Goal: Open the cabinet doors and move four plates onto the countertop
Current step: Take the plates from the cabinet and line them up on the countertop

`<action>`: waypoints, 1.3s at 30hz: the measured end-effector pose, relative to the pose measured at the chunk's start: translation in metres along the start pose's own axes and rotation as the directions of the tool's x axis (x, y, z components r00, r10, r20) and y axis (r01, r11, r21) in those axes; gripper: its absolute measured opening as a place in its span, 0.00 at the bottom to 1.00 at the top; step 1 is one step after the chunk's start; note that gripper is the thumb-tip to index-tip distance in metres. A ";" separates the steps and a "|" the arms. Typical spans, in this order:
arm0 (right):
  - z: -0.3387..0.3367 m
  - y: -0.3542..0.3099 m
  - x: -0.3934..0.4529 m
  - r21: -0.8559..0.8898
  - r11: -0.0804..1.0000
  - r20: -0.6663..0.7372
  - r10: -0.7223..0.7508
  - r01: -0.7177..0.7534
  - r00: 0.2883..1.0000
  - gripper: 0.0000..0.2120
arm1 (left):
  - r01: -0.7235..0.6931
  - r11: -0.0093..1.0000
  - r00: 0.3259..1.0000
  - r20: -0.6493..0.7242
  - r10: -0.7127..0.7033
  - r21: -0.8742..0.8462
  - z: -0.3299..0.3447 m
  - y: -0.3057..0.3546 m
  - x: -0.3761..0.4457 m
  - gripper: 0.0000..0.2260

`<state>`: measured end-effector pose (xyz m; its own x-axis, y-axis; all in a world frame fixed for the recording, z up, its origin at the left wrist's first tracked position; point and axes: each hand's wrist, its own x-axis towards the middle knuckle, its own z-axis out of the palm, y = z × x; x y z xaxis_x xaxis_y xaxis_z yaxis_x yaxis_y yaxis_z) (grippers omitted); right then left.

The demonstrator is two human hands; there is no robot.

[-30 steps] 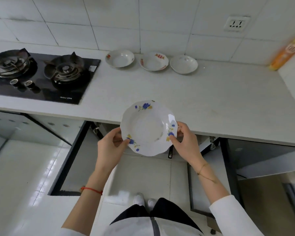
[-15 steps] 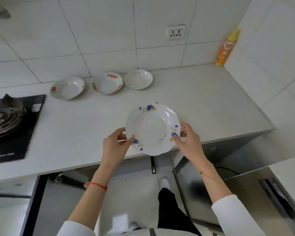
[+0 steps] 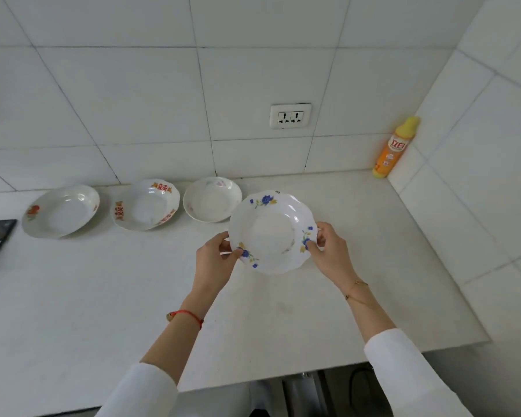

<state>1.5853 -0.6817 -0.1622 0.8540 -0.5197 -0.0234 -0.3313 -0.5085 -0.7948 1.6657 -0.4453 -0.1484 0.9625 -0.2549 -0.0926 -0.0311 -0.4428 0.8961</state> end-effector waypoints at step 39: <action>0.063 0.072 0.232 -0.158 0.969 0.159 0.214 -0.189 0.964 0.18 | 0.207 0.974 0.963 0.158 -0.219 0.088 0.108 -0.042 0.201 0.14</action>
<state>1.7854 -0.7955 -0.2632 0.8158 -0.5010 -0.2889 -0.5462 -0.5031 -0.6698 1.8315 -0.5714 -0.2513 0.8912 -0.2840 -0.3538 0.1454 -0.5598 0.8157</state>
